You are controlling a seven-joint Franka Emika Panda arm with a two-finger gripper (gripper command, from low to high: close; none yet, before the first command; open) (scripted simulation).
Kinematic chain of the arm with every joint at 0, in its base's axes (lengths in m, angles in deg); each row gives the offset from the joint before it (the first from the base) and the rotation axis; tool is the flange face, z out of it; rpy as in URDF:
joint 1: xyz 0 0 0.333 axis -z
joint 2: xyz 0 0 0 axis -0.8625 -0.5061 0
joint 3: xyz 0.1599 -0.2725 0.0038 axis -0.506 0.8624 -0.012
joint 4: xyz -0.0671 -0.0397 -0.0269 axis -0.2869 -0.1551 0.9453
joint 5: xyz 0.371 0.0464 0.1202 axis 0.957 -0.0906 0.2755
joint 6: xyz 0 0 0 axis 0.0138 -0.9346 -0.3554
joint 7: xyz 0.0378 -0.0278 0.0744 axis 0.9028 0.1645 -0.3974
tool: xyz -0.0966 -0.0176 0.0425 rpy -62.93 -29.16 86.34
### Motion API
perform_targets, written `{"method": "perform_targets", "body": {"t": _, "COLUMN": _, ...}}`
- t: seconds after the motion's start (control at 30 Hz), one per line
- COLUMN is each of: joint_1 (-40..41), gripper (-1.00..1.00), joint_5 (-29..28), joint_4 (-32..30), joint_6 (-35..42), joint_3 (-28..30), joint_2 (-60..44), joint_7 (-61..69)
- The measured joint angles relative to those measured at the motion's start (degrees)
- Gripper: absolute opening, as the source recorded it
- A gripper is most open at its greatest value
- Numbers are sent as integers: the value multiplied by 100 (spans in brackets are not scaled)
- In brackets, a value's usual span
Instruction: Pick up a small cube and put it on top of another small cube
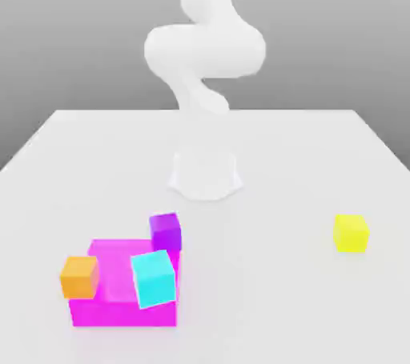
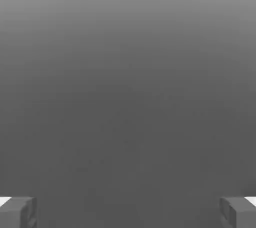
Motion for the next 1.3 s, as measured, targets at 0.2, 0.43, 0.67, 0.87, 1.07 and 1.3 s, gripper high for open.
{"method": "perform_targets", "body": {"t": 0.2, "joint_1": -1059, "gripper": 0, "joint_5": 195, "joint_4": -804, "joint_6": -824, "joint_3": -342, "joint_2": -1238, "joint_7": 1066}}
{"method": "perform_targets", "body": {"t": 0.43, "joint_1": -2134, "gripper": 0, "joint_5": 320, "joint_4": -1700, "joint_6": -1737, "joint_3": -879, "joint_2": -2595, "joint_7": 2175}}
{"method": "perform_targets", "body": {"t": 0.67, "joint_1": -3039, "gripper": 0, "joint_5": -2, "joint_4": -2598, "joint_6": -2656, "joint_3": -1588, "joint_2": -3977, "joint_7": 2964}}
{"method": "perform_targets", "body": {"t": 0.87, "joint_1": -3674, "gripper": 0, "joint_5": -1174, "joint_4": -2540, "joint_6": -3618, "joint_3": -824, "joint_2": -5236, "joint_7": 2270}}
{"method": "perform_targets", "body": {"t": 1.07, "joint_1": -3998, "gripper": -100, "joint_5": -1393, "joint_4": -2468, "joint_6": -3928, "joint_3": -444, "joint_2": -5617, "joint_7": 2098}}
{"method": "perform_targets", "body": {"t": 1.3, "joint_1": -3776, "gripper": -100, "joint_5": -764, "joint_4": -2602, "joint_6": -3401, "joint_3": -821, "joint_2": -4954, "joint_7": 2571}}
